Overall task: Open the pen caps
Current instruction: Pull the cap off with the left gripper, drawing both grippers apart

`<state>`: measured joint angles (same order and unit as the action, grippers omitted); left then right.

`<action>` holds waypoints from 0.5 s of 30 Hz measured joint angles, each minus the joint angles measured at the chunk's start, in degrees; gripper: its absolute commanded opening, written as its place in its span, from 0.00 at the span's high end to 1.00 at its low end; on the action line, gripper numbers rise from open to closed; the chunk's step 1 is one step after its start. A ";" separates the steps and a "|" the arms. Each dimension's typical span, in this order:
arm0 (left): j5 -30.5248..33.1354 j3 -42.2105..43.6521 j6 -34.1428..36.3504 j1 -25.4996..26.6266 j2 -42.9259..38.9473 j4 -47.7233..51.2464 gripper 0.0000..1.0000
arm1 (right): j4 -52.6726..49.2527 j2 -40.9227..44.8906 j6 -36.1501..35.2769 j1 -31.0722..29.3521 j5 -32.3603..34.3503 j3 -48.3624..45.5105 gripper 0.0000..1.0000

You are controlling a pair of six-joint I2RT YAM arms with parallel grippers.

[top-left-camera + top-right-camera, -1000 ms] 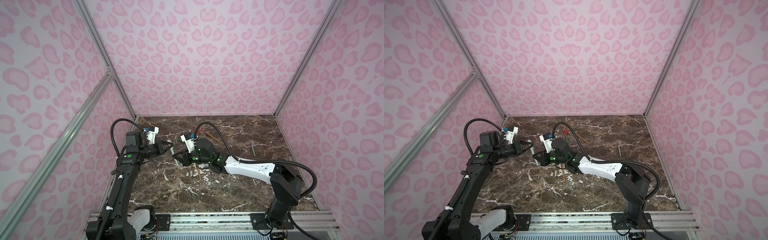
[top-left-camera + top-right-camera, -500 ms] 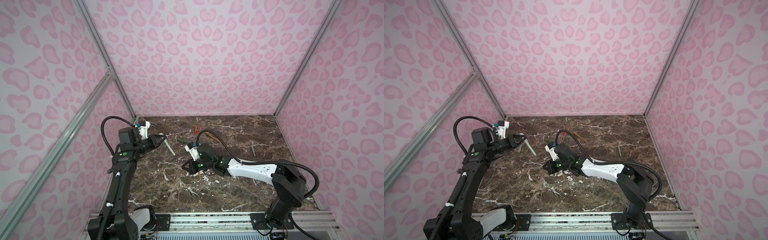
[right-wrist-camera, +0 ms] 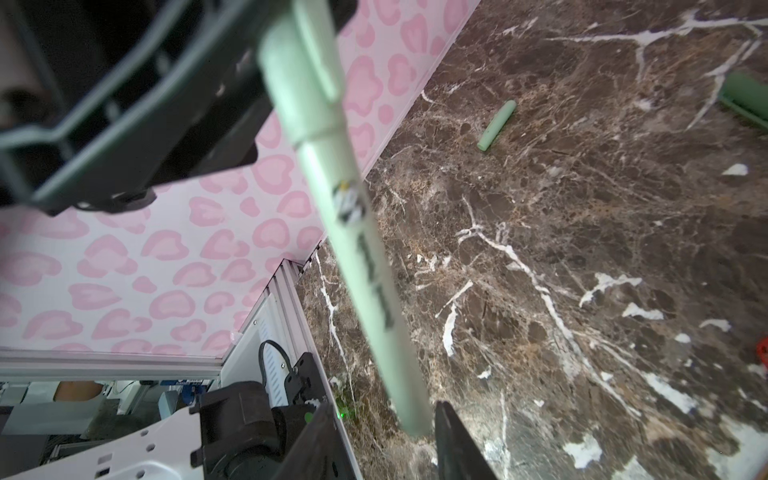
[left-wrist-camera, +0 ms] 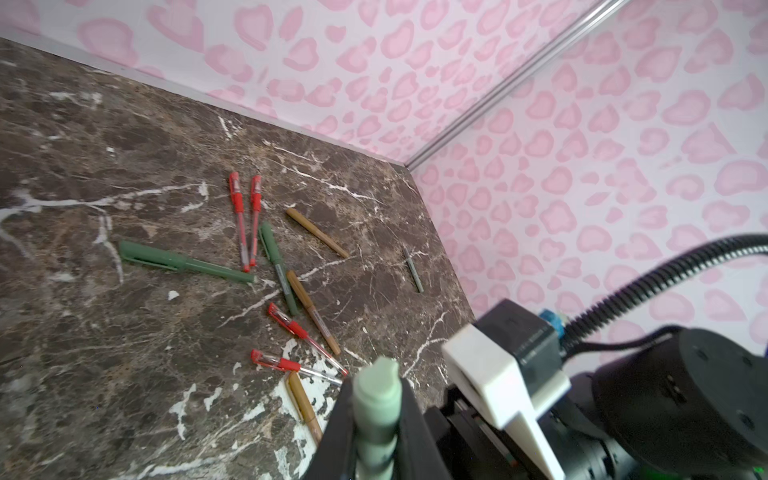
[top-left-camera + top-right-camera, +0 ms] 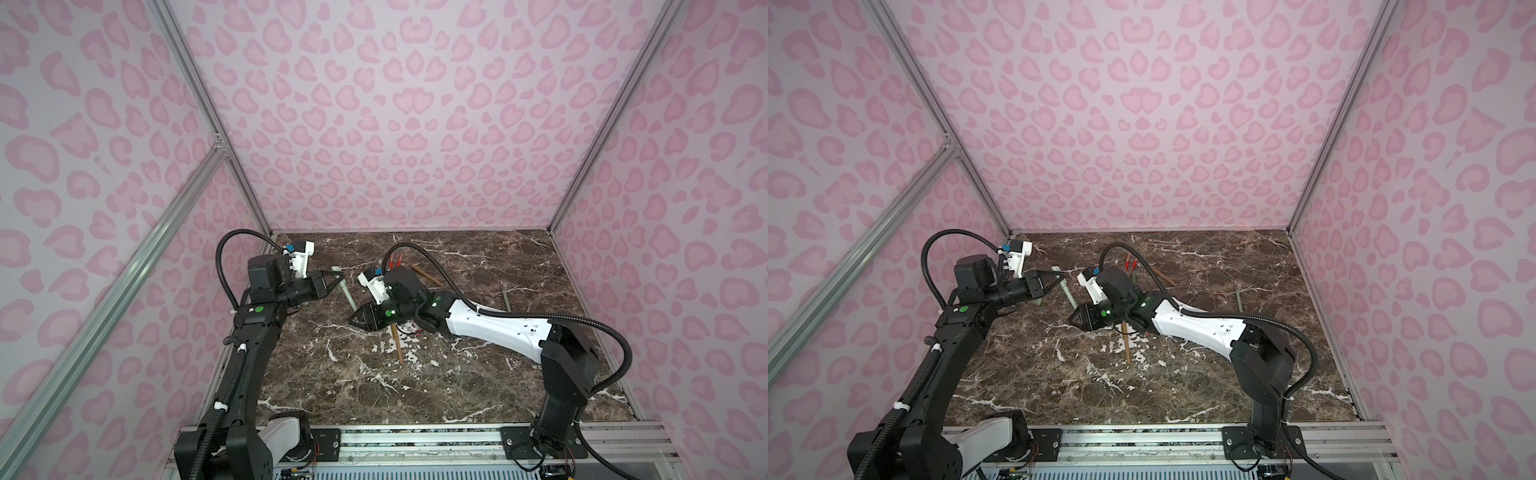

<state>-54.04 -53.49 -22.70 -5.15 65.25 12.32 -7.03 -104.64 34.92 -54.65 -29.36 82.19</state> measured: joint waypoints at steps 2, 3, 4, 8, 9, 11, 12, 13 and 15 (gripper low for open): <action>-0.90 0.02 0.57 0.24 -0.09 0.00 0.97 | -0.35 -0.81 0.00 0.42 0.02 1.22 0.57; -1.16 0.24 1.11 0.48 -0.31 0.00 0.97 | -0.33 -1.03 0.00 0.57 0.02 1.60 0.57; -1.44 0.50 1.64 0.72 -0.55 0.00 0.97 | -0.33 -1.25 0.02 0.83 0.02 1.92 0.59; -2.71 0.68 2.86 1.46 -0.68 0.17 0.97 | -1.44 -2.08 0.00 1.38 -0.09 4.68 0.68; -2.99 0.68 2.89 1.49 -0.72 0.31 0.97 | -1.05 -1.95 0.02 1.40 -0.11 4.92 0.70; -3.13 0.76 3.19 1.92 -0.87 0.42 0.97 | -0.35 -1.86 0.02 1.42 -0.22 4.98 0.77; -3.19 0.96 3.50 2.25 -0.96 0.42 0.97 | -0.35 -1.97 0.02 1.42 -0.59 5.11 0.83; -3.08 1.07 3.52 2.36 -0.98 0.44 0.97 | -0.59 -2.19 -0.48 1.40 -1.44 5.57 0.88; -3.06 1.07 3.19 2.49 -0.81 0.68 0.96 | -0.37 -2.49 -1.36 1.05 -2.47 6.14 1.00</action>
<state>-57.10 -52.42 -19.51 -2.66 64.45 12.99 -7.40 -107.13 33.56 -53.60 -31.83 88.33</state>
